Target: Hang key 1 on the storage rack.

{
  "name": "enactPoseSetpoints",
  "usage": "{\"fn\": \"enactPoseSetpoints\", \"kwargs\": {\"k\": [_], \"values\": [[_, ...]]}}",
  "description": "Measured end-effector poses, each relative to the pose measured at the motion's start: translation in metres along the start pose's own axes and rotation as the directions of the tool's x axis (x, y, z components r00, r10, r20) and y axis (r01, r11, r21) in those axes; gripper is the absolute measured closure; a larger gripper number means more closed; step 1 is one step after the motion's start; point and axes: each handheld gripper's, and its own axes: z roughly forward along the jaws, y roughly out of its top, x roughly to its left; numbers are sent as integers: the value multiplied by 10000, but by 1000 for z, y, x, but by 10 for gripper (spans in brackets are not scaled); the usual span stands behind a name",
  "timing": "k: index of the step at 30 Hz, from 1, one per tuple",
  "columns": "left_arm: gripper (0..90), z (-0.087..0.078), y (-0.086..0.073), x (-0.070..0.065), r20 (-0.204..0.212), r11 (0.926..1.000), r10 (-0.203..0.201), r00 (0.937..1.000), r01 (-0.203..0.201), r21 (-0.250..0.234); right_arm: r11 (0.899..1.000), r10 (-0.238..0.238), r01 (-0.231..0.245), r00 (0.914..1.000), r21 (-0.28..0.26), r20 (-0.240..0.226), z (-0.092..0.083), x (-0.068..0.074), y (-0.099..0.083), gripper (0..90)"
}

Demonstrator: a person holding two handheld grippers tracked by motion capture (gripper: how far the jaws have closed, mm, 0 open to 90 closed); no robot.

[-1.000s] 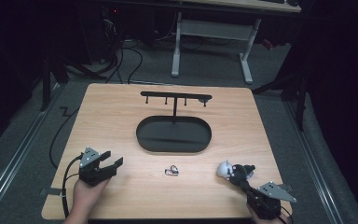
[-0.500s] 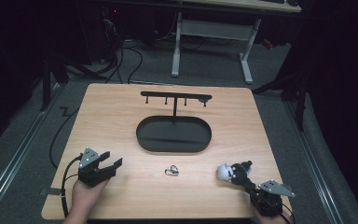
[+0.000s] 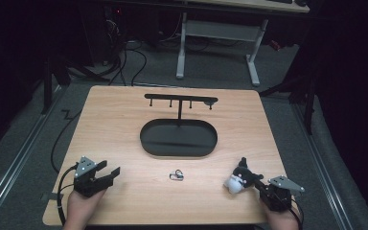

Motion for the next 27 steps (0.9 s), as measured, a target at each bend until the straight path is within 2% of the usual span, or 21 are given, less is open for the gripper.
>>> {"fn": "enactPoseSetpoints", "kwargs": {"k": [6,16,27], "values": [[375,-19,-9,6,-366,9997,-186,9992,180,-163,9999,-101,101,9999,-17,-133,15,-2,14,900],[375,-42,-22,13,-760,9987,-457,9961,438,-266,9979,-638,636,9972,-81,-381,33,0,34,900],[375,-45,-23,12,-771,9986,-430,9961,404,-345,9975,-706,703,9963,-87,-491,37,-1,39,900]]}}
